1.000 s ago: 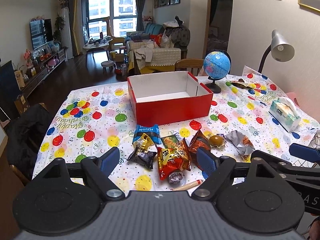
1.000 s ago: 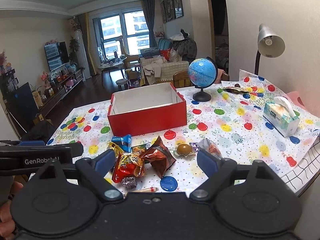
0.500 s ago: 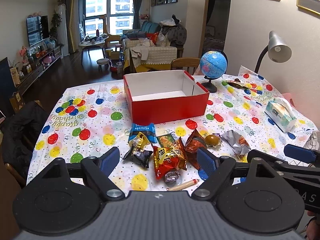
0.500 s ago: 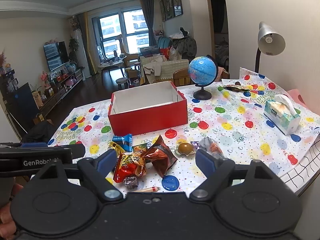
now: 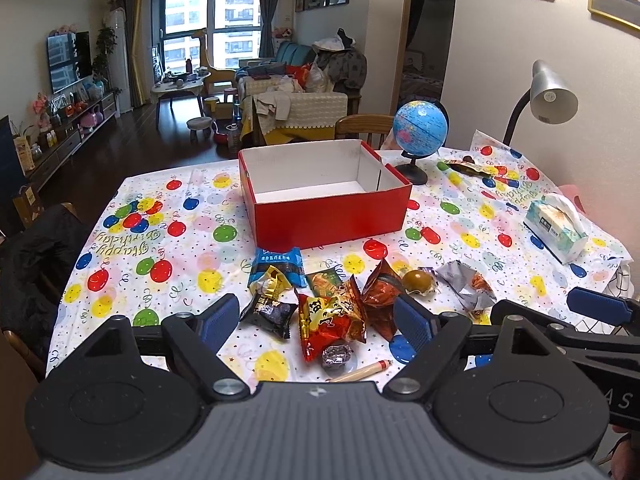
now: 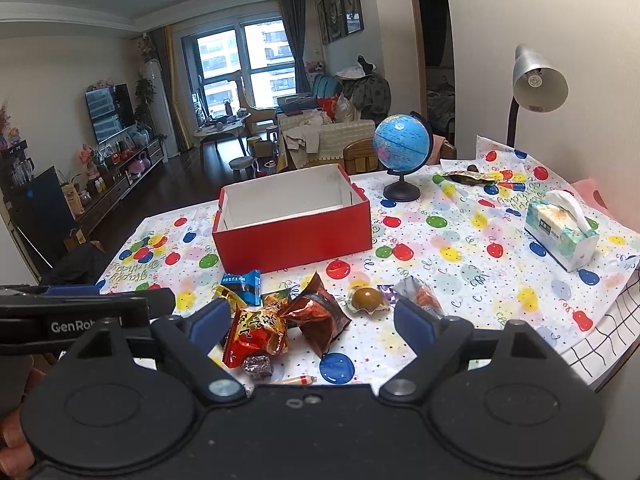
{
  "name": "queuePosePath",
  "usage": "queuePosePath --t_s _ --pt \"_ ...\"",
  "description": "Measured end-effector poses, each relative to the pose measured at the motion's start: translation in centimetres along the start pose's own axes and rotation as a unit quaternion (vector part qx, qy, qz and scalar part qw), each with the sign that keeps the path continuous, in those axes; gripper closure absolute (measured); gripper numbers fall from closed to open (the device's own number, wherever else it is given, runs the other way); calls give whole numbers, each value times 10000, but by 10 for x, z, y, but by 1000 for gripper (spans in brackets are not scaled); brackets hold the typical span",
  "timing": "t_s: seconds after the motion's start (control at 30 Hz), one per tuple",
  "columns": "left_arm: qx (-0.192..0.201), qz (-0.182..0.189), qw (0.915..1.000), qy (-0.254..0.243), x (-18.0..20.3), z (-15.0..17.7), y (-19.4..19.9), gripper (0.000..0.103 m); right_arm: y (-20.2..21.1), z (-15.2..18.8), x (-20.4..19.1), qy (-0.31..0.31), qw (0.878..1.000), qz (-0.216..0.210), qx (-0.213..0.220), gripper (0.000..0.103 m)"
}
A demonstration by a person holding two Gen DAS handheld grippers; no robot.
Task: Organize snacks
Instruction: 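Move both tools toward the snack pile in front of the red box, then grasp the red-yellow chip bag with left tool while right tool grasps copper-foil bag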
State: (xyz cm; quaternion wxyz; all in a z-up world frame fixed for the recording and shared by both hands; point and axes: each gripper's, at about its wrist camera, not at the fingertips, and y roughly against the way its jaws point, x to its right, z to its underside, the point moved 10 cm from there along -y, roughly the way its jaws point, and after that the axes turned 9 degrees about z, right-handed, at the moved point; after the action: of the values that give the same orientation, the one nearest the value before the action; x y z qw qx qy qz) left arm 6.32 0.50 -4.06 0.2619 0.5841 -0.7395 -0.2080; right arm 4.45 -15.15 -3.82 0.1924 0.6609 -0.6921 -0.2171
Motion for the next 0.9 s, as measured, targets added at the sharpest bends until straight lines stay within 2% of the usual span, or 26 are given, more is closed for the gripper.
queuePosePath --t_s 0.3,0.57,0.8,0.9 --pt "-152 37 9999 18 9 1 -21 18 -11 0 9 91 9999 35 -73 15" --pt "-364 -219 9987 273 -9 0 -48 18 -45 3 10 4 9989 -262 -378 21" --pt "-757 -380 9949 541 -25 7 -79 18 -82 7 7 -7 9958 -540 -736 25" --pt "-1027 -347 9917 694 -31 14 -96 18 -104 11 3 228 9937 -675 -868 27"
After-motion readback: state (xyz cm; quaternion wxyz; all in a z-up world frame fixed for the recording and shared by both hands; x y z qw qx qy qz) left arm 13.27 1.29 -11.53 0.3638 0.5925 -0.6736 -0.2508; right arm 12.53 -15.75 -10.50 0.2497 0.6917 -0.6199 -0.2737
